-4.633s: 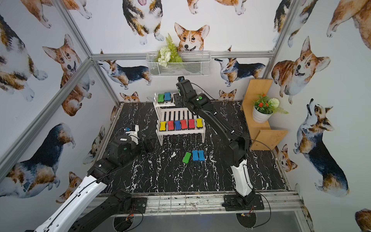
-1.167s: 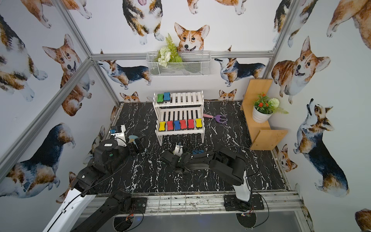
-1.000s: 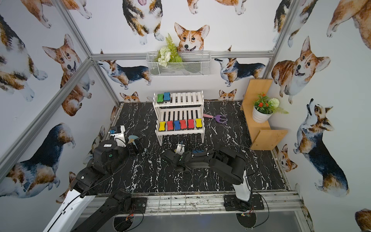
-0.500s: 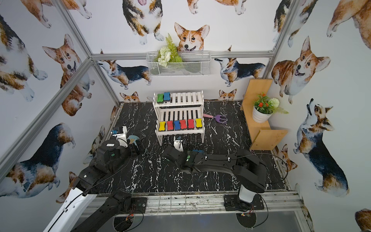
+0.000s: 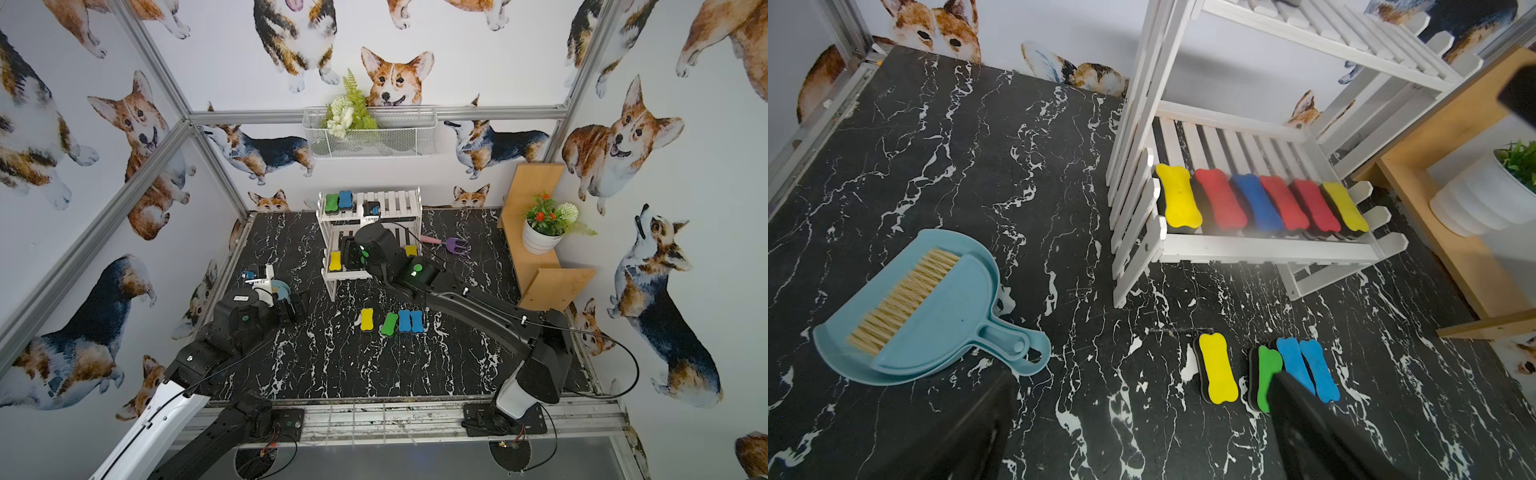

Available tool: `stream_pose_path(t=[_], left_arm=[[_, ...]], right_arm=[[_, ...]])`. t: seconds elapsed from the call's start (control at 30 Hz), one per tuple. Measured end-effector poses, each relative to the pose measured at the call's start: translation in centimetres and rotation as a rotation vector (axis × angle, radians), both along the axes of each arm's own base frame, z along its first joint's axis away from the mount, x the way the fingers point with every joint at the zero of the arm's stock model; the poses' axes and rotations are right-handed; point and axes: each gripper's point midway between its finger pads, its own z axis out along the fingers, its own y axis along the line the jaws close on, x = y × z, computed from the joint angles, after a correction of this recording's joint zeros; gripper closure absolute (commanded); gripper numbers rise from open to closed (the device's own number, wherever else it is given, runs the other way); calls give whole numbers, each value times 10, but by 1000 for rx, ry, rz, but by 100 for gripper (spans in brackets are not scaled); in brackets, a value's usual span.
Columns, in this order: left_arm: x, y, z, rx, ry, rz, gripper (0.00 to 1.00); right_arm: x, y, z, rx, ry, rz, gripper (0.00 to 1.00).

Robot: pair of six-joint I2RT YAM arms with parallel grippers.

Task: Remove the whiteboard erasers from the shelf
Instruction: Place the whiteboard eraser at the center of the board, then pick up the whiteboard eraser from the shelf.

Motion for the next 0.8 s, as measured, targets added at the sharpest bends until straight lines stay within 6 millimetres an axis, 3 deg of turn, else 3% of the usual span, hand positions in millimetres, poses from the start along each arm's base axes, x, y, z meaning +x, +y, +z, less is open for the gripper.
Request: stream_pose_path(t=[0.23,0.43,0.53,0.7,0.8], left_arm=[[0,0,1,-3,-3,1,1],[-2,1,2,-5,-8,1,1],[-2,1,3,-6,-10,2,1],[-2,1,4,-6,-11,2,1],[-2,1,5,-6,-11,2,1]], right_arm=[[79,9,36,-67,-56,-42,42],[135,-3,37,-103,-48,-62,42],[147,-12,20,-125,-8,-50,42],[143,-4,-16,-177,59,34,38],[141,-1,-24,-189,67,56,38]])
